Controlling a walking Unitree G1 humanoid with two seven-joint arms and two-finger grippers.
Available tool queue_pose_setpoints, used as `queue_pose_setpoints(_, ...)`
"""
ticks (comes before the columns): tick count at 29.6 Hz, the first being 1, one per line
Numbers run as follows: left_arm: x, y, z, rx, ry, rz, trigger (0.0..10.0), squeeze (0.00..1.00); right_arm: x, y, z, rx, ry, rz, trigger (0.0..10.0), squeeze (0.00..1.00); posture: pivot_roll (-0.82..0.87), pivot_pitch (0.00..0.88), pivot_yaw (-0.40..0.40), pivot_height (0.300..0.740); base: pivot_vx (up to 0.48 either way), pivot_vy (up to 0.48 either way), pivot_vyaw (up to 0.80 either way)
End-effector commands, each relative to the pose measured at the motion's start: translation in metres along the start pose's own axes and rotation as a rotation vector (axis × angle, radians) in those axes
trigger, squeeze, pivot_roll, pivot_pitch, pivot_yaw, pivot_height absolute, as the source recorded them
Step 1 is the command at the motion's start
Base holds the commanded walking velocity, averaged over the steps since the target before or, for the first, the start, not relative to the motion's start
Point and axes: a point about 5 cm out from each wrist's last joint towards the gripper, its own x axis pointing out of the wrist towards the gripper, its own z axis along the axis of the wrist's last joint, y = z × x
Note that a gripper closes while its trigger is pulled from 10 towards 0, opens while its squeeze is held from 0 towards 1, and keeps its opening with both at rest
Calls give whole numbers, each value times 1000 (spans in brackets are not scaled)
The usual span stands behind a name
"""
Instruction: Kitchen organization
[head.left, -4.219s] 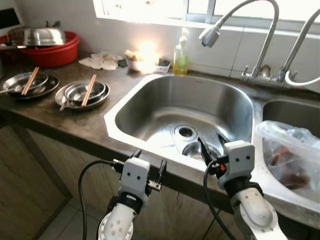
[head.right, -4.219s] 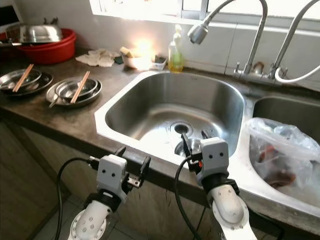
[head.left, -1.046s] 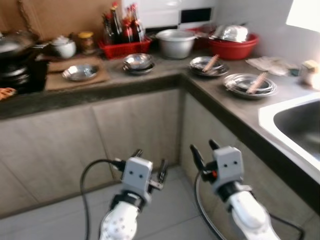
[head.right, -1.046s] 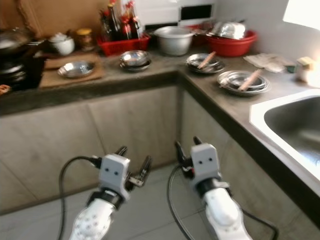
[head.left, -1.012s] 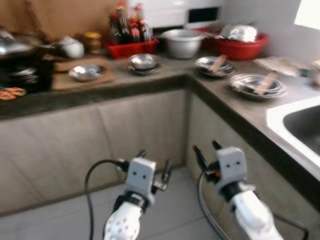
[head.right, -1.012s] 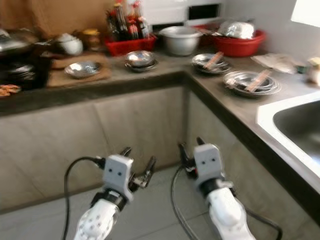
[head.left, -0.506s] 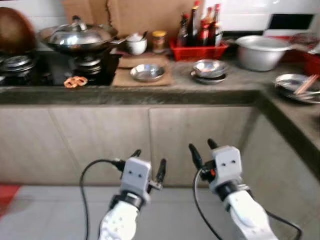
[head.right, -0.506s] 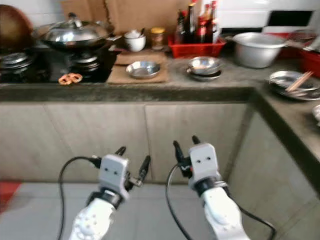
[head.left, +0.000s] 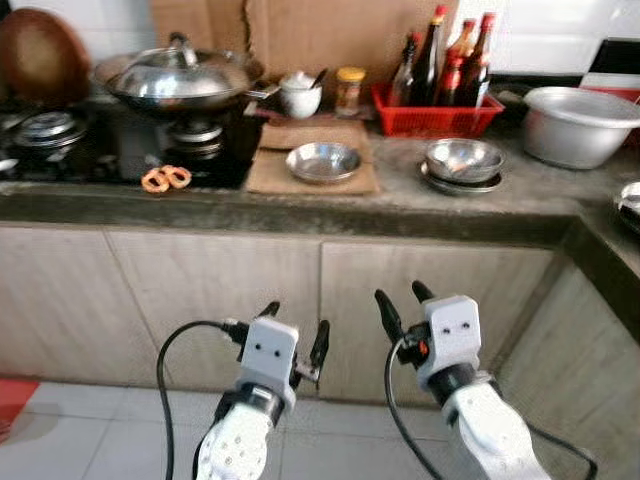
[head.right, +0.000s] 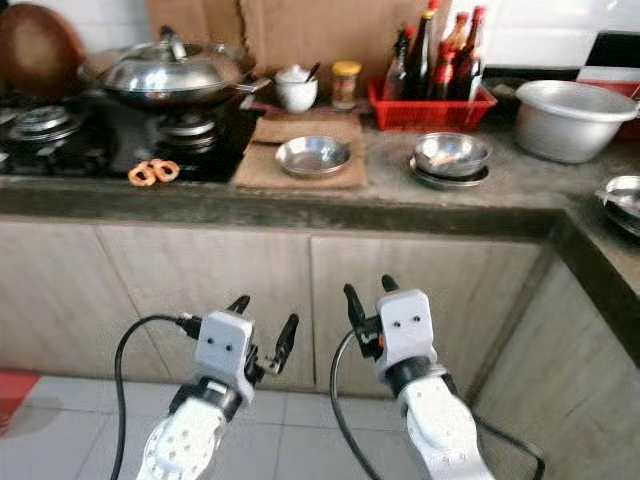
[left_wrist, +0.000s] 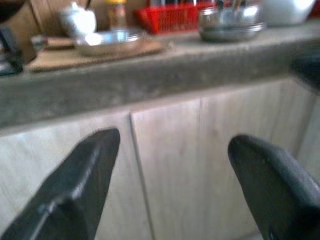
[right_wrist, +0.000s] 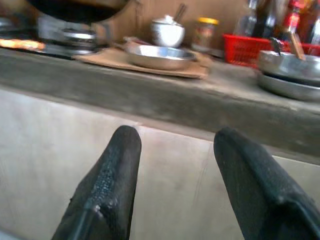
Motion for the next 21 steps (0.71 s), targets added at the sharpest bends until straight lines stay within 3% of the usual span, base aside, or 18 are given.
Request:
queue_pose_setpoints(1,-1,6,3,17,-13,18,10000,0,3,5,5,15,-25,19,10000,0,43,28,-29,740,364,0,0)
queue_pose_setpoints(21,-1,3,2,8,-18,3,10000,0,10,0,6,-3,-42,22,10000,0,44,8,-36,740,359,0,0)
